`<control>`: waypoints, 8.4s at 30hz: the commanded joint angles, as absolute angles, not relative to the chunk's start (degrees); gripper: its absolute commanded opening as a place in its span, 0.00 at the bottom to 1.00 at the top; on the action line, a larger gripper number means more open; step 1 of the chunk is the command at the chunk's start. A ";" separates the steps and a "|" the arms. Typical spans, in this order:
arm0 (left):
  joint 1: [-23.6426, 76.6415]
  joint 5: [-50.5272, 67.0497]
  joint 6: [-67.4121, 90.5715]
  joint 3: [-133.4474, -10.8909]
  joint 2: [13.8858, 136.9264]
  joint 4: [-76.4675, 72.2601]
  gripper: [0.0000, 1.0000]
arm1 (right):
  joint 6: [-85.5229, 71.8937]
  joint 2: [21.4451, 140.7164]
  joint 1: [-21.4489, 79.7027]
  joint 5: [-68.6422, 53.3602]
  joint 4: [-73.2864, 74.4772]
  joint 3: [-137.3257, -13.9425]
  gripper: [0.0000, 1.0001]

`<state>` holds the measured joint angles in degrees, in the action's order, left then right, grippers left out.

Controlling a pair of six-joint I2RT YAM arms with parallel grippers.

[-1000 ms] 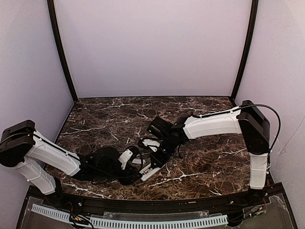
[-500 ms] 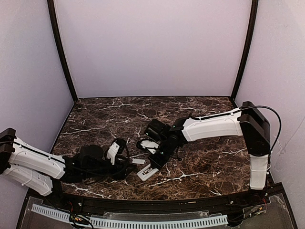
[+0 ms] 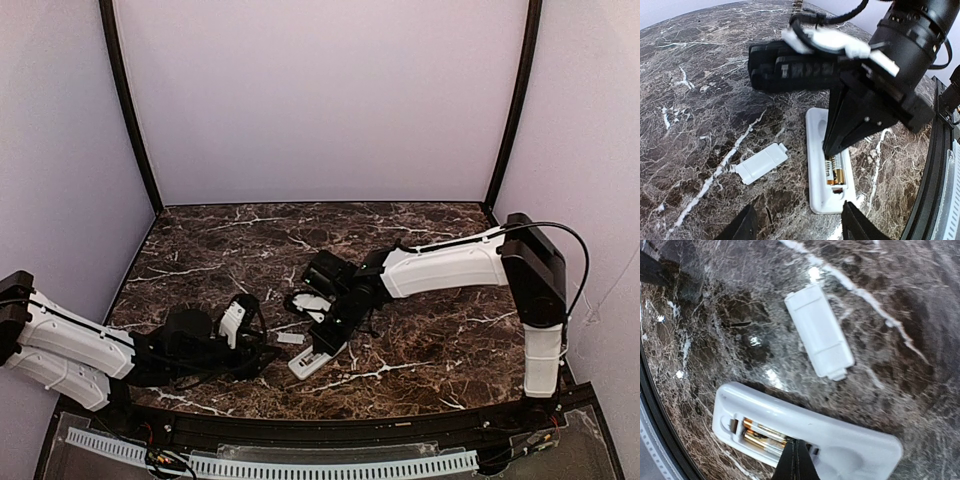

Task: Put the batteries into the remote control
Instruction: Load the battery into the battery compartment, then pick up the remote control without the battery cover from the center of the board, then pass from the left arm to the right, then press the battery in the battery compartment, then place the remote control without the battery cover at the center of the board, then pick up the battery cover from the center of the board.

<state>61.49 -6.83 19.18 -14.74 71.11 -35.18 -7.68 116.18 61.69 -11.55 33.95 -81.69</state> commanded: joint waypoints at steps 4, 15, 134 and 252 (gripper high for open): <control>61.27 -8.36 17.32 -13.30 68.92 -36.37 0.58 | -7.42 124.49 66.33 -7.74 38.13 -76.49 0.00; 61.27 -8.80 14.66 -15.28 68.45 -32.19 0.64 | -9.58 118.69 64.73 -6.67 36.55 -78.92 0.04; 59.79 9.59 19.09 -40.58 81.48 -16.94 0.73 | -34.80 94.14 41.98 -54.96 -23.58 -45.36 0.00; 54.40 4.92 19.09 -59.77 102.64 11.44 0.01 | -22.39 97.11 34.98 -37.11 3.09 -45.23 0.83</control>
<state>54.17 5.08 19.31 -58.59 104.25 8.27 -21.69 94.94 35.44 -31.75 7.09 -46.83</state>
